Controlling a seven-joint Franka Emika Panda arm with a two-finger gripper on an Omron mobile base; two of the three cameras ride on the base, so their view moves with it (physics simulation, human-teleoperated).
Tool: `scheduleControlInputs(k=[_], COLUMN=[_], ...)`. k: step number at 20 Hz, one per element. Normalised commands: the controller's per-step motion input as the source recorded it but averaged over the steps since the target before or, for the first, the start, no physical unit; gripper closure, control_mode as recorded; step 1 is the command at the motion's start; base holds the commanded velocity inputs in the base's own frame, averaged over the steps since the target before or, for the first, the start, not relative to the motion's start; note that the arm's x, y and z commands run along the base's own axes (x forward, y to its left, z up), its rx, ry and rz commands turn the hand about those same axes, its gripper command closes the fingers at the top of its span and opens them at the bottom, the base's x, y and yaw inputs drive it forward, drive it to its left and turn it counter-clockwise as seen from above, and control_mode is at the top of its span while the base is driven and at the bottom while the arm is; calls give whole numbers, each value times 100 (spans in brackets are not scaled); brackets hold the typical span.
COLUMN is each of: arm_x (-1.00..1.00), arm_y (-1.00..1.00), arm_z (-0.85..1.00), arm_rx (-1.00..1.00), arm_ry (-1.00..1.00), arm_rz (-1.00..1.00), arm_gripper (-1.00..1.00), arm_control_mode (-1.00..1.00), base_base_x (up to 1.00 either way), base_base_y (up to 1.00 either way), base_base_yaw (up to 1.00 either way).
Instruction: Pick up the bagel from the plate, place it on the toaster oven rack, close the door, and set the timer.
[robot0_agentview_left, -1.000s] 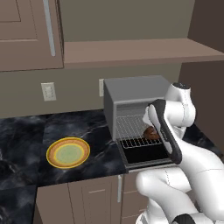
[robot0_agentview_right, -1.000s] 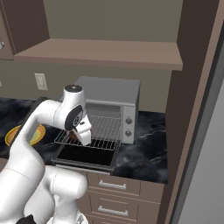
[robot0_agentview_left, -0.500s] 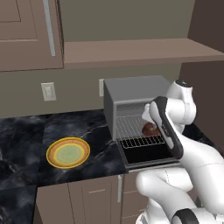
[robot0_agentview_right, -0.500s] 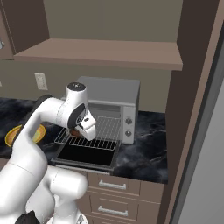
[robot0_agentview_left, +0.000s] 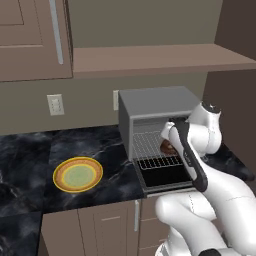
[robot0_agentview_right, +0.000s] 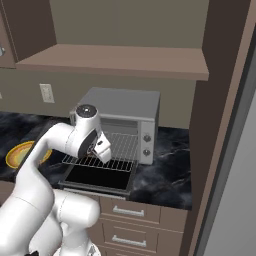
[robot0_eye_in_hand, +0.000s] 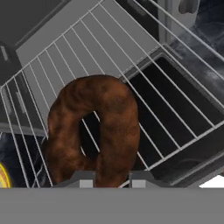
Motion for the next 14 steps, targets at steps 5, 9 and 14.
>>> scheduleControlInputs(k=[5, 9, 14], arm_x=[35, 42, 37], arm_y=[0, 0, 0], arm_z=[-18, -7, -1], arm_rx=[0, 0, 0], arm_ry=[-2, 0, 0], arm_rz=[0, 0, 0], arm_gripper=[100, 100, 100], arm_control_mode=[-100, -100, -100], base_base_x=[0, 0, 0], base_base_y=[0, 0, 0], base_base_yaw=[0, 0, 0])
